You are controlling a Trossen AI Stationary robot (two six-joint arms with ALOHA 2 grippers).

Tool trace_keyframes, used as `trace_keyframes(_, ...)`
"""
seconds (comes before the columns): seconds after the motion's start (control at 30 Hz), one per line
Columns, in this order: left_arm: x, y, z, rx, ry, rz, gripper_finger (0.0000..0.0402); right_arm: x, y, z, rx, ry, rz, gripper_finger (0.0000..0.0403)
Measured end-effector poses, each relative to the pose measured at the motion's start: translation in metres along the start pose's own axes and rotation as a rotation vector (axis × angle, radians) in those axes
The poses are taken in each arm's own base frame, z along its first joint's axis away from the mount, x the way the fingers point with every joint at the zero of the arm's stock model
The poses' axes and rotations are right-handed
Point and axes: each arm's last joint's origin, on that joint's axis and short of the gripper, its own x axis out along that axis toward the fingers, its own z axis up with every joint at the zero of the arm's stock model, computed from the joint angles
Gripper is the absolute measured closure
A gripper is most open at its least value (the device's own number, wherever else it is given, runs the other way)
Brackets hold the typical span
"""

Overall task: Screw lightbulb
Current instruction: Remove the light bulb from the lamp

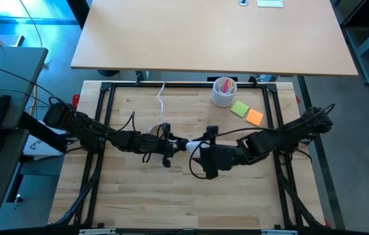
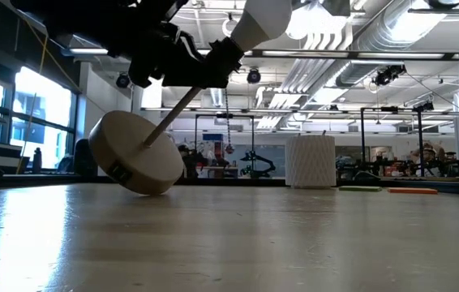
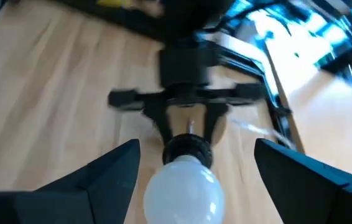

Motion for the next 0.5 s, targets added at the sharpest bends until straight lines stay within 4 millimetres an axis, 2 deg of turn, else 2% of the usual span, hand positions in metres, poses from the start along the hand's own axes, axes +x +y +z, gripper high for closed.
trace_keyframes(0.1, 0.0, 0.0, 0.0, -0.012, 0.0, 0.0, 0.0257, -0.013, -0.005, 0.006, 0.204, 0.022, -0.036, 0.0089)
trace_keyframes(0.17, 0.0, 0.0, 0.0, -0.016, 0.002, -0.001, 0.0257, -0.017, -0.004, 0.003, 0.303, 0.067, -0.025, 0.0089)
trace_keyframes(0.23, 0.0, 0.0, 0.0, -0.015, 0.004, -0.002, 0.0257, -0.019, 0.006, -0.006, 0.332, 0.122, 0.007, 0.0089)
trace_keyframes(0.4, 0.0, 0.0, -0.001, -0.013, 0.009, -0.004, 0.0257, -0.011, 0.054, -0.047, 0.395, 0.132, -0.114, 0.0089)
trace_keyframes(0.5, 0.0, -0.001, -0.001, -0.01, 0.015, -0.007, 0.0257, -0.004, 0.076, -0.078, 0.506, 0.082, -0.197, 0.0089)
